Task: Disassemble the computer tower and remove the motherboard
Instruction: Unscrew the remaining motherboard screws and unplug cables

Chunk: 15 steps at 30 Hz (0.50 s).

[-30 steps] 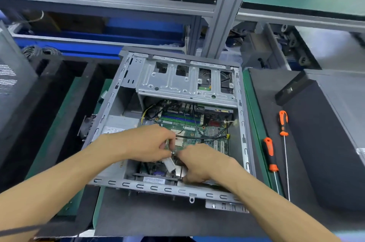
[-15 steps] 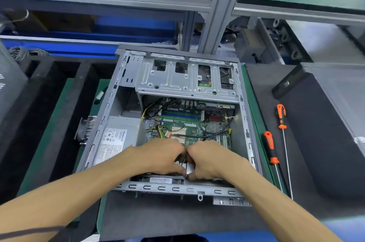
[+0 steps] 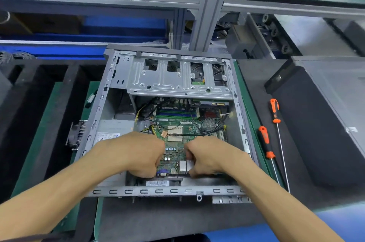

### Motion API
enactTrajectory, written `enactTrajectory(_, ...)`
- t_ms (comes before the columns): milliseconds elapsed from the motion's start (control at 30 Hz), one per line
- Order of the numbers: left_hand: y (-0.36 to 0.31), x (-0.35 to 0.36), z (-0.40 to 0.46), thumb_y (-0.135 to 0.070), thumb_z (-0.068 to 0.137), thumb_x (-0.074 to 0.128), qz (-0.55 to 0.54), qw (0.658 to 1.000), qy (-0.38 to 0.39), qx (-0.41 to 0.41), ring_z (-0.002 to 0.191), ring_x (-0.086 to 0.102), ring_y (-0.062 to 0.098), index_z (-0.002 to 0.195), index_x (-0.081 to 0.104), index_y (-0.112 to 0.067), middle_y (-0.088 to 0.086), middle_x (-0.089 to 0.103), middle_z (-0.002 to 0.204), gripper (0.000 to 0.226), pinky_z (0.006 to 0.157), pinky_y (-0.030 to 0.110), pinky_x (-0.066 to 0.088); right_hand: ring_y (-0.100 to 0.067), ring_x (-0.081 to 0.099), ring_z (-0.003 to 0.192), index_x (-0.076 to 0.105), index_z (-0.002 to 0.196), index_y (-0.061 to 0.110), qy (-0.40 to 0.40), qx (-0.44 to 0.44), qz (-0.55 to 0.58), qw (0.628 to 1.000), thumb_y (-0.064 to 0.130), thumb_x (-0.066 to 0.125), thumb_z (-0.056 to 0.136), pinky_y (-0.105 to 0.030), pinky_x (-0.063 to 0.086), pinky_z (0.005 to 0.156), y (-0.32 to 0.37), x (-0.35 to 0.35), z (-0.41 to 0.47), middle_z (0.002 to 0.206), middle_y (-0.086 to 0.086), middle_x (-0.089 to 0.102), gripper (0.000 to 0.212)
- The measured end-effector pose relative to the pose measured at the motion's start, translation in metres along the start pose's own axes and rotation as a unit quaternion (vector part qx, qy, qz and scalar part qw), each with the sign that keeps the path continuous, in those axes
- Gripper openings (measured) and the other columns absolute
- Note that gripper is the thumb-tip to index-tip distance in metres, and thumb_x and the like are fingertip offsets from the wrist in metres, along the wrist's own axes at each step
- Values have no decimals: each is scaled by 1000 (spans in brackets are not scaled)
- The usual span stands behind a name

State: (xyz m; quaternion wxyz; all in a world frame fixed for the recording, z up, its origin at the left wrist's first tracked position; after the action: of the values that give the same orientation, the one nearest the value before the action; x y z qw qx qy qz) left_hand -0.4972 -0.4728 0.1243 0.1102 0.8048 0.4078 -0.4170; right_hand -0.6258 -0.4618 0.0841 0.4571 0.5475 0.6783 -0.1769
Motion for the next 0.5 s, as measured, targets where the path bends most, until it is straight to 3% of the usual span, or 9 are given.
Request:
enactTrajectory(67,3,-8,-3,-13,83,59,-18,999,-33,-2,69,49,14,94,58,-32,-11,52,85,22,61,27,41,-19,55,74,54,87,28,-5,-3,16,1000,41,79,73,-30,36,60,1,-3,-1,80,12,56,31)
enactTrajectory(133,2,-12,-3,-11,85,57,-20,997,-65,39,86,56,16,133,33,-45,-14,47,119,63,72,33,47,-12,54,70,53,84,30,-14,-3,38,999,42,78,73,-29,36,59,0,-10,-4,75,14,56,30)
enactTrajectory(200,4,-17,-4,-5,87,49,-45,994,-79,66,101,60,19,139,17,-56,-11,48,136,80,83,39,51,-2,52,66,55,83,32,-30,1,62,998,45,78,72,-27,37,59,-3,-24,-9,72,16,58,29)
enactTrajectory(267,17,-24,-3,-5,89,44,-56,993,-91,49,106,60,16,134,39,-52,-8,59,131,65,89,37,51,3,53,64,57,82,32,-34,8,91,995,45,80,72,-24,37,56,-9,-34,-15,70,15,61,28)
enactTrajectory(333,29,-28,-4,-9,93,45,-57,993,-104,31,101,57,6,123,58,-42,-15,64,122,46,90,22,47,0,57,65,61,85,29,-23,8,118,993,42,83,74,-22,37,55,-13,-35,-19,69,12,64,28)
enactTrajectory(400,30,-24,-6,-20,95,50,-60,993,-90,47,97,47,-1,123,59,-40,-23,65,111,35,80,4,31,-4,59,68,64,88,26,-22,8,138,990,41,85,75,-22,40,57,-14,-34,-21,72,9,65,29)
enactTrajectory(500,27,-10,-7,-38,91,59,-63,994,-54,69,92,34,-1,121,56,-42,-21,66,88,30,80,9,24,-7,60,70,65,89,25,-30,18,156,987,42,86,75,-26,46,63,-16,-31,-24,73,9,64,30)
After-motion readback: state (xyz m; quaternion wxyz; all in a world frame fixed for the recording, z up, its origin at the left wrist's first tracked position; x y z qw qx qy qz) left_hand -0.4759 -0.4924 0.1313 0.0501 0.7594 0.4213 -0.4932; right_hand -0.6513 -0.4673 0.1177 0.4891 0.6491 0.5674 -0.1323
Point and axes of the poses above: each hand's wrist, its own z-axis towards the middle knuckle, its own x-axis out of the palm, y = z × x, the point moved 7 cm from there along z, towards the middle knuckle
